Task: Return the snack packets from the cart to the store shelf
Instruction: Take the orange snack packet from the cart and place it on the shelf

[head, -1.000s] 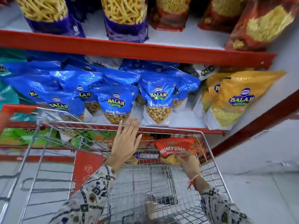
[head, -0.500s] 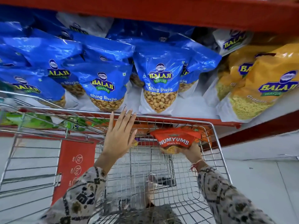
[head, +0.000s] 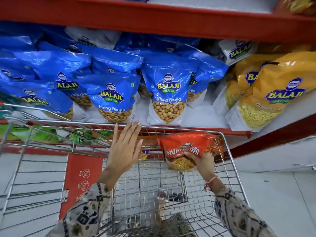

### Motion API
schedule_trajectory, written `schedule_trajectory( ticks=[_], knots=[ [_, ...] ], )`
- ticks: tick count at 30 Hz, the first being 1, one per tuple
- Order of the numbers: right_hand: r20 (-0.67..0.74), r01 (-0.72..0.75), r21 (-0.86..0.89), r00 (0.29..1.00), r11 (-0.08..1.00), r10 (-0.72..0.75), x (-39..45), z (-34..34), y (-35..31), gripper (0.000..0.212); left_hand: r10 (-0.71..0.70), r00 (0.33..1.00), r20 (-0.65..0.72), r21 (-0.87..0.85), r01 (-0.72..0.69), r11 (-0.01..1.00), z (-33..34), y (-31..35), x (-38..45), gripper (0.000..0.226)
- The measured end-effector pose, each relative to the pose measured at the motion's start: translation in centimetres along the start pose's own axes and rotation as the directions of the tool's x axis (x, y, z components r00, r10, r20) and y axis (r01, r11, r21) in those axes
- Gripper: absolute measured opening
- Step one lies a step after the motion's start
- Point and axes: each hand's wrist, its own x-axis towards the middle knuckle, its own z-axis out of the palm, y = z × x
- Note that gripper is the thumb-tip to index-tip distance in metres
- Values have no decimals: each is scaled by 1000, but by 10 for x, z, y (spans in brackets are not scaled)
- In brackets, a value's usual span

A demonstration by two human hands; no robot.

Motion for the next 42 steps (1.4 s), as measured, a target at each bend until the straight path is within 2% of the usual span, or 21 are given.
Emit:
schedule_trajectory(
  ticks=[5,10,14,18,24,28,31,36,40,42],
  knots=[
    [-92,202,24,976,979,-199,-38,-24,-53,42,-9,995,-103,-40,5,999,-33,-1,6,51],
    [-201,401,112,905,909,-374,-69,-57,-120,13,36,976,-213,-17,-41,999,-78,-8,32,54],
    [-223,498,146,859,855,-462,-91,-86,-176,13,56,935,-351,-17,-66,998,-117,-15,63,52],
    [-326,575,140,796,806,-510,-113,-116,-233,19,67,880,-471,-5,-79,997,-149,-19,92,52],
    [-434,747,217,651,629,-623,-130,-164,-316,55,85,872,-482,65,-61,996,-187,-26,133,56],
    [-520,791,221,590,570,-618,-127,-186,-365,34,58,886,-460,91,-19,996,-200,-29,157,58],
    [-557,766,240,612,597,-562,-121,-195,-394,30,20,910,-414,99,23,995,-199,-35,170,60],
    [-605,713,165,619,682,-501,-85,-191,-412,57,-33,940,-340,107,74,992,-189,-43,176,64],
    [-597,678,160,645,717,-476,-57,-191,-426,56,-17,939,-343,115,59,992,-188,-45,180,62],
    [-570,654,159,673,740,-472,-45,-190,-433,48,-12,938,-346,121,57,991,-187,-46,181,62]
  ],
)
